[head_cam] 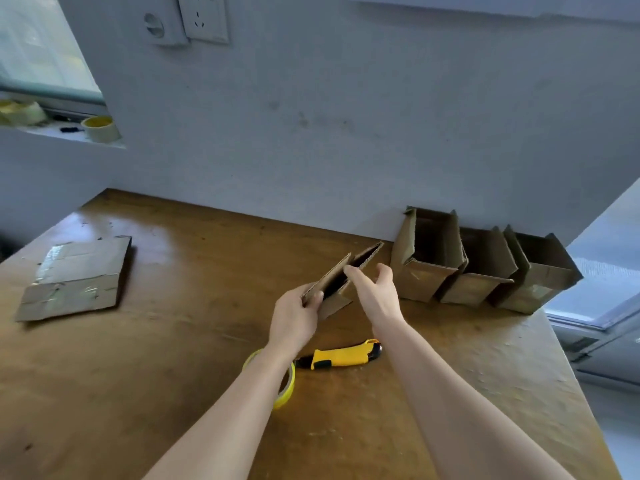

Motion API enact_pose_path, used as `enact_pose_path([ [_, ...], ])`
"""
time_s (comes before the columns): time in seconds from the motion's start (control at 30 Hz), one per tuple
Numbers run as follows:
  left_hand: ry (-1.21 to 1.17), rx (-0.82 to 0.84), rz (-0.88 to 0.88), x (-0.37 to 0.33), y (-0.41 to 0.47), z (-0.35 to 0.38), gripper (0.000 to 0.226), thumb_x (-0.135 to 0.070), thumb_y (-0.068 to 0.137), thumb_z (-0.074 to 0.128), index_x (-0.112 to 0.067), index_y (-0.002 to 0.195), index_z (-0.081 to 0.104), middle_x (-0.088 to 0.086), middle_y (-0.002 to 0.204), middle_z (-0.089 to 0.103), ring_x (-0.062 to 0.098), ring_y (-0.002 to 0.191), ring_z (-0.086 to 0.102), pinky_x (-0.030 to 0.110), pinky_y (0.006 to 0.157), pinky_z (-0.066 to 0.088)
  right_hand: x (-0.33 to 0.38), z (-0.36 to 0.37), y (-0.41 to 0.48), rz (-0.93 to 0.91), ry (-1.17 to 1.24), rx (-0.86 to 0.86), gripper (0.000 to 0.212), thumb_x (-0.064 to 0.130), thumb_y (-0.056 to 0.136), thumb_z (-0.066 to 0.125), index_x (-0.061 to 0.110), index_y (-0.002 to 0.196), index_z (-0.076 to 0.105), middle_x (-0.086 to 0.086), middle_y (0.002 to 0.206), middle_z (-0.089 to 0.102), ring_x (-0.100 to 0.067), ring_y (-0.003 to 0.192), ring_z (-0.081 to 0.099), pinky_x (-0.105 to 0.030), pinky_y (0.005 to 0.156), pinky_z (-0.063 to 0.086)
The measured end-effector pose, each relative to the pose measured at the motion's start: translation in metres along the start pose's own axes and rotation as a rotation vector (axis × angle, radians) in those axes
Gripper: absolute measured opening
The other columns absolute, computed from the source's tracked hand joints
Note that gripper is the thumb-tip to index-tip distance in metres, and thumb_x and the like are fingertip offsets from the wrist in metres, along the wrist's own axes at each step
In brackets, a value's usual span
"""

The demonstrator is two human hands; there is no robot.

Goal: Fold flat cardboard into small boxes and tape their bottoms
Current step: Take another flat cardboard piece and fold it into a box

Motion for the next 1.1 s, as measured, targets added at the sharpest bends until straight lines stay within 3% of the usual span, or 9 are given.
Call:
enact_pose_path([
  [0.07,-0.034,0.018,0.035,-0.003,-0.003,0.007,0.021,-0.024,0.098,0.050,-0.027,0.110,0.068,-0.008,0.091,0.066,0.011,0.082,0.059,0.019,0.059,0.038,0.002,-0.009,0.008,0.022,0.018,-0.014,0.089,0.045,0.086,0.067,0.019,0.154,0.015,-0.006,0.153,0.034,-0.028,0.136,0.039,-0.038,0.102,0.040],
  [0.23,-0.286,-0.068,-0.193,0.000,0.005,0.004,0.032,-0.030,0.096,0.056,-0.014,0.122,0.060,0.002,0.108,0.064,0.019,0.100,0.058,0.028,0.078,0.043,0.000,-0.018,0.021,-0.027,-0.006,0.036,0.098,0.003,0.085,0.067,0.027,0.155,0.003,-0.004,0.158,0.026,-0.028,0.142,0.031,-0.041,0.109,0.038],
  [0.47,-0.513,0.004,-0.357,0.011,0.030,-0.014,0.023,-0.028,0.092,0.063,-0.014,0.110,0.066,0.007,0.106,0.066,0.027,0.109,0.056,0.039,0.093,0.043,0.000,-0.015,0.034,-0.134,-0.156,0.061,0.107,0.000,0.077,0.076,0.029,0.155,0.007,0.000,0.163,0.009,-0.027,0.147,0.017,-0.046,0.114,0.033],
  [0.57,-0.640,0.024,-0.431,0.015,0.038,-0.022,0.018,-0.026,0.091,0.064,-0.015,0.106,0.066,0.008,0.103,0.066,0.029,0.106,0.057,0.044,0.096,0.047,0.005,-0.021,0.046,-0.199,-0.308,0.016,0.080,0.007,0.081,0.073,0.022,0.148,0.033,-0.009,0.149,0.035,-0.025,0.126,0.046,-0.033,0.092,0.051],
  [0.63,-0.713,0.014,-0.482,0.017,0.043,-0.026,0.022,-0.025,0.092,0.063,-0.014,0.110,0.063,0.010,0.102,0.065,0.029,0.100,0.058,0.039,0.080,0.051,0.005,-0.021,0.052,-0.268,-0.425,0.051,0.044,0.013,0.088,0.067,0.017,0.130,0.057,-0.007,0.127,0.057,-0.015,0.101,0.055,-0.019,0.069,0.046],
  [0.7,-0.746,-0.061,-0.524,0.020,0.050,-0.026,0.026,-0.030,0.089,0.065,-0.016,0.110,0.059,0.008,0.103,0.062,0.028,0.098,0.058,0.038,0.079,0.050,0.002,-0.017,0.053,-0.310,-0.483,0.081,0.027,0.019,0.092,0.064,0.016,0.119,0.065,0.000,0.109,0.065,-0.010,0.089,0.056,-0.015,0.063,0.041],
  [0.83,-0.537,-0.393,-0.502,0.026,0.058,-0.016,0.038,-0.050,0.091,0.054,-0.016,0.109,0.058,-0.001,0.098,0.059,0.018,0.095,0.055,0.033,0.085,0.045,-0.003,-0.001,0.045,-0.371,-0.510,0.063,0.027,0.017,0.093,0.060,0.019,0.119,0.066,0.003,0.102,0.068,-0.010,0.090,0.060,-0.019,0.073,0.048],
  [0.93,-0.324,-0.567,-0.382,0.026,0.054,-0.011,0.045,-0.051,0.097,0.037,-0.014,0.118,0.051,-0.001,0.107,0.054,0.015,0.098,0.052,0.031,0.084,0.043,-0.006,0.005,0.041,-0.394,-0.540,0.022,0.023,0.012,0.090,0.059,0.020,0.112,0.065,0.005,0.085,0.063,-0.008,0.075,0.057,-0.017,0.062,0.045],
  [1.1,-0.227,-0.488,-0.166,0.042,0.046,-0.009,0.028,-0.024,0.102,0.039,-0.015,0.127,0.048,0.001,0.123,0.052,0.015,0.113,0.049,0.028,0.095,0.042,-0.005,0.008,0.040,-0.390,-0.569,-0.009,0.019,0.010,0.088,0.060,0.016,0.105,0.063,0.005,0.079,0.059,-0.009,0.067,0.054,-0.019,0.058,0.046],
])
Point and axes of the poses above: each hand's wrist, its own y-axis towards the middle knuckle, its own z-axis out of the palm, x = y × z, the point moved 1 cm from there along y, towards the middle knuckle
